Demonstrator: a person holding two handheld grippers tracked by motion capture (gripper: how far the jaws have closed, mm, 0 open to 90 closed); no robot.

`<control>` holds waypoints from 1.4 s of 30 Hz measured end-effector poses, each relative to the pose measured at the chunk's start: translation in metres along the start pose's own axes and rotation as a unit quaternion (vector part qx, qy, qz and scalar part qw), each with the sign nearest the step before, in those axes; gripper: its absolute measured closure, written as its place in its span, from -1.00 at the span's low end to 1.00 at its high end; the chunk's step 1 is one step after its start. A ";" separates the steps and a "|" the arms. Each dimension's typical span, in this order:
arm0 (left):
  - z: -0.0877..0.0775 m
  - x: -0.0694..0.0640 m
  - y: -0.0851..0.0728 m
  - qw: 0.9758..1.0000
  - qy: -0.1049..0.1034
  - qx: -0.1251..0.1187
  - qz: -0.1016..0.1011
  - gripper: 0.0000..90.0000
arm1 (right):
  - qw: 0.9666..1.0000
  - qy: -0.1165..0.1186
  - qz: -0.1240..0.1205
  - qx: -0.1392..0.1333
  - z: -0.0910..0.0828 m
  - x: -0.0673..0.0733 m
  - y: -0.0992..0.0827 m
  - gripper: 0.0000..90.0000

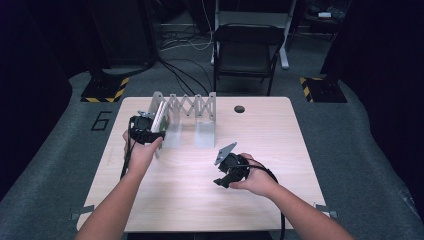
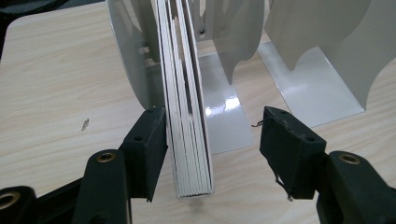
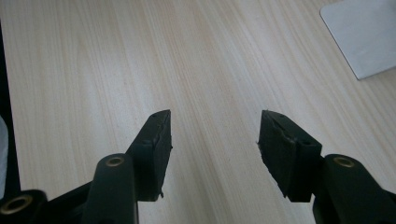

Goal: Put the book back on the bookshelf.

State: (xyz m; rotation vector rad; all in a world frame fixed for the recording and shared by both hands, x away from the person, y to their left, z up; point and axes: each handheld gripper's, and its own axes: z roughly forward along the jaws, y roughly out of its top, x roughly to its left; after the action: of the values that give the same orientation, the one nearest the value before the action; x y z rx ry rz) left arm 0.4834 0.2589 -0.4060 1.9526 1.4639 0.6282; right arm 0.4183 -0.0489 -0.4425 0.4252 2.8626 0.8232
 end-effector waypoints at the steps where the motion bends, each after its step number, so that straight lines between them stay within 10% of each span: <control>1: -0.002 0.001 0.000 1.000 -0.003 -0.003 0.001 -0.09 | 1.000 0.000 0.000 -0.001 0.000 0.000 0.000 -0.02; 23: -0.042 0.000 -0.009 0.998 -0.048 -0.037 0.034 -0.14 | 1.000 -0.007 0.006 0.001 -0.004 -0.001 -0.005 -0.02; 42: -0.060 -0.004 -0.047 0.990 -0.119 -0.042 0.061 -0.13 | 1.000 -0.015 -0.002 -0.001 -0.003 0.009 -0.012 -0.02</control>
State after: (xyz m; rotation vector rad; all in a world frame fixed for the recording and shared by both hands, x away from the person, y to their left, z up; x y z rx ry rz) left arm 0.4094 0.2762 -0.3972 1.9858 1.1624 0.4824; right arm 0.4064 -0.0570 -0.4467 0.4268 2.8330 0.8127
